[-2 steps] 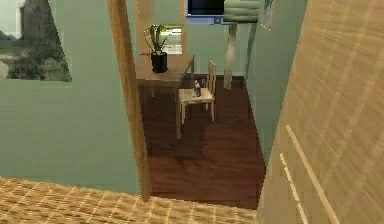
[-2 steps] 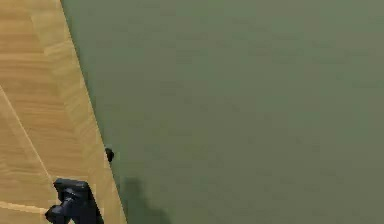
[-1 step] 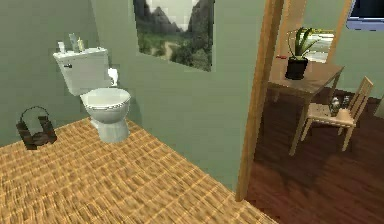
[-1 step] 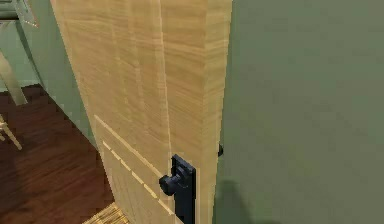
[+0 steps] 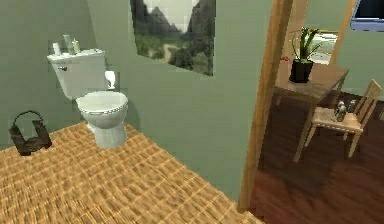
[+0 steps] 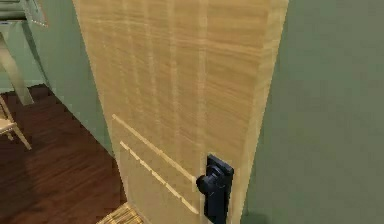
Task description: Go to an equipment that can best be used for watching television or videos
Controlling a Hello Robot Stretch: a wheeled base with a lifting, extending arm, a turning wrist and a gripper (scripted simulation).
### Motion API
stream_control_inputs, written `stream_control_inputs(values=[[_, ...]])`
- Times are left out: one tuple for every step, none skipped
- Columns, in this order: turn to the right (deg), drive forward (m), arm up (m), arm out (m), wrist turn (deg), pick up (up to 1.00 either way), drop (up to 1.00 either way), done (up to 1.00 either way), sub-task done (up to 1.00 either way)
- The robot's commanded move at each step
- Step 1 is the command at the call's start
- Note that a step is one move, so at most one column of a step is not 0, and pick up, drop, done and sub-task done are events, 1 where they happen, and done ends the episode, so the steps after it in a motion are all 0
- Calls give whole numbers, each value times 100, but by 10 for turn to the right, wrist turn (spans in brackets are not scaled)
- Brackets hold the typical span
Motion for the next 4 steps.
stream_control_inputs(values=[[450,0,0,0,0,0,0,0,0],[60,0,0,0,0,0,0,0,0],[0,100,0,0,0,0,0,0,0],[0,100,0,0,0,0,0,0,0]])
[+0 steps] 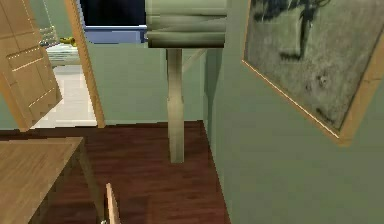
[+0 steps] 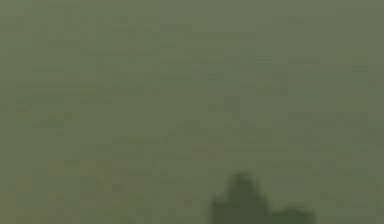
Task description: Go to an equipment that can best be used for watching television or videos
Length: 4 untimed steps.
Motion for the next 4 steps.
stream_control_inputs(values=[[120,0,0,0,0,0,0,0,0],[0,20,0,0,0,0,0,0,0],[-150,0,0,0,0,0,0,0,0],[0,30,0,0,0,0,0,0,0]])
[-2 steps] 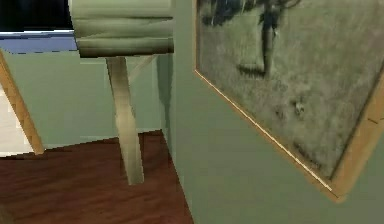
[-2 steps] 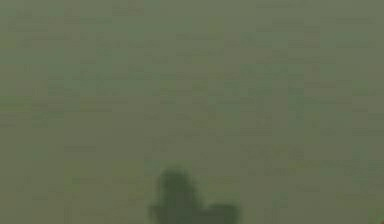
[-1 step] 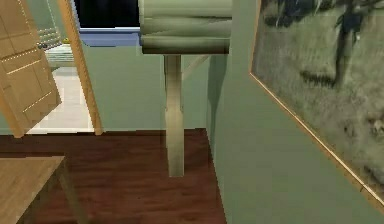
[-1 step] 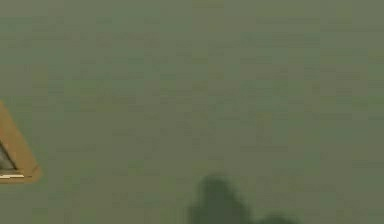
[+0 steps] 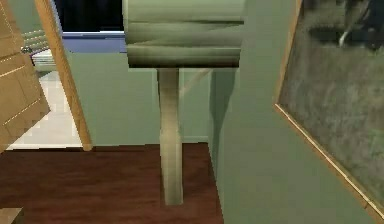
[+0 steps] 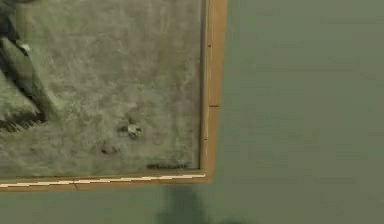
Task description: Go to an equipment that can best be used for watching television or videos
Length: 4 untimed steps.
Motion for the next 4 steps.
stream_control_inputs(values=[[-210,0,0,0,0,0,0,0,0],[0,95,0,0,0,0,0,0,0],[-30,0,0,0,0,0,0,0,0],[0,35,0,0,0,0,0,0,0]])
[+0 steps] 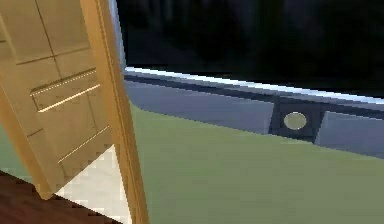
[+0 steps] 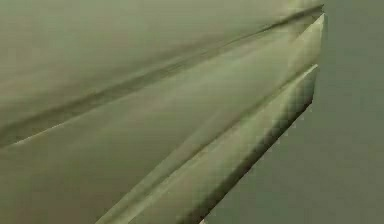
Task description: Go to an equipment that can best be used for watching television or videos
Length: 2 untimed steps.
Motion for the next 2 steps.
stream_control_inputs(values=[[270,0,0,0,0,0,0,0,0],[0,0,0,0,0,0,0,100,0]])
